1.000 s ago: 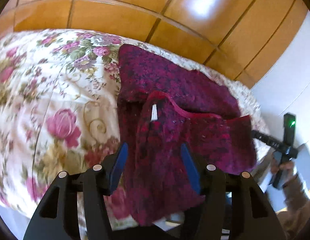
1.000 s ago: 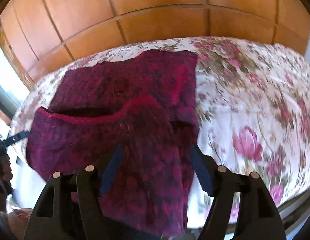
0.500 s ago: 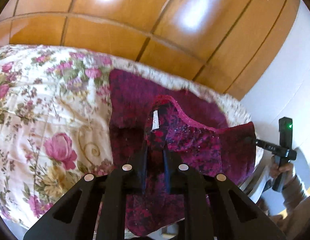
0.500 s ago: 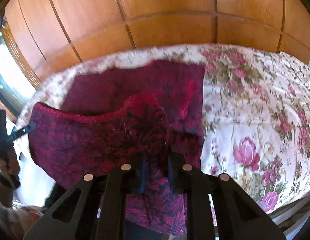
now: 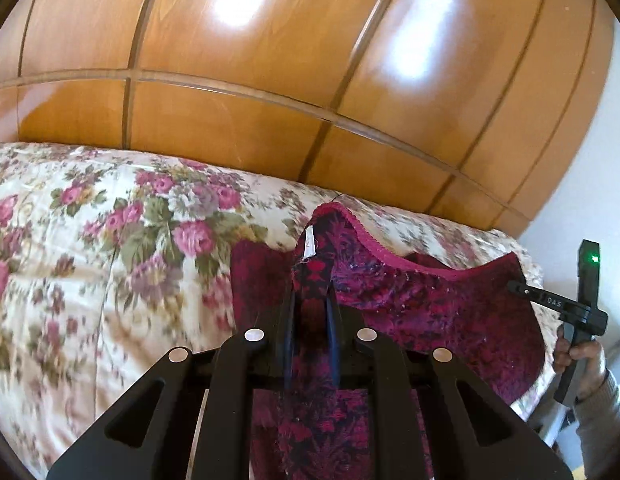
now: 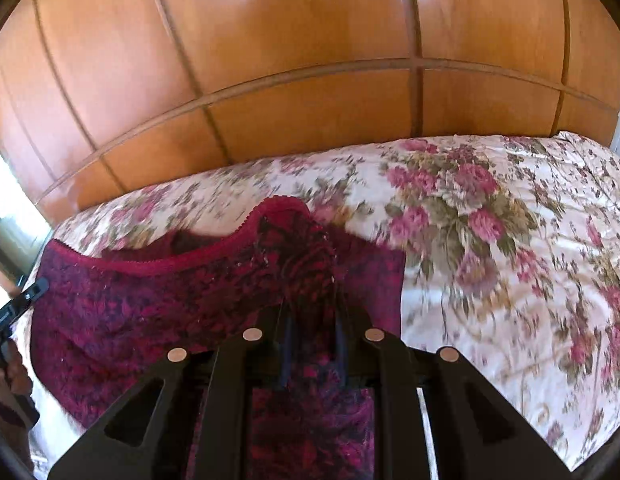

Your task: Fold small clothes

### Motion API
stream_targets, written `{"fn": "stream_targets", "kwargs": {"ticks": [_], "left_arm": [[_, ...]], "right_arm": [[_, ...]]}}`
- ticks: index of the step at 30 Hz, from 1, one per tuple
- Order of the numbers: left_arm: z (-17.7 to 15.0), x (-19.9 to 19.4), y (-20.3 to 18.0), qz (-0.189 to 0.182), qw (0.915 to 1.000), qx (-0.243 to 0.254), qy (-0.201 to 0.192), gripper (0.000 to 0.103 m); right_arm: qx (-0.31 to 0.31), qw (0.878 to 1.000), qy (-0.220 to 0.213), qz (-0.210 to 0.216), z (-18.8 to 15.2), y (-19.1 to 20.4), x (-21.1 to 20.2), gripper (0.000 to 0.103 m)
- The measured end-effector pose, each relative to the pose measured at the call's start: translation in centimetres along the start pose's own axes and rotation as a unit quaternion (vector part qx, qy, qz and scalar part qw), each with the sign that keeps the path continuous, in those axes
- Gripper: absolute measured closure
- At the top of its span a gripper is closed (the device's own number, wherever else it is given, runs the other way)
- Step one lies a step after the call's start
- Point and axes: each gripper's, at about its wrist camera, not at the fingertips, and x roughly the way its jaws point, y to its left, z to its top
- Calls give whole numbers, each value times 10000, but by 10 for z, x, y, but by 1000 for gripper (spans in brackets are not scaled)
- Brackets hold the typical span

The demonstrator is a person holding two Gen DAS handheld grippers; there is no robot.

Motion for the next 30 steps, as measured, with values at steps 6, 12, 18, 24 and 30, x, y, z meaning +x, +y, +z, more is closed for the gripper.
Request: {"fn": "stream_targets", "kwargs": {"ticks": [6,12,18,24,30], "left_arm": [[20,53,13,333,9990,-133,270,90],[24,89,27,568,9968,-298,480,90],[22,119,31,795,9932,-240,821,90],[19,113,35,691,9931,-464,824,89],[4,81,29,618,9935,-611,741,75]], "right_arm": [[144,9994,110,-282,23,-4,49,87],[233,9981,265,-505,29,-8,85,87],[272,9958,448,-747,25,-16,109,86],[194,9954,506,-785,25,-13,112,84],[304,9964,506,-612,22,-15,101,64]]}}
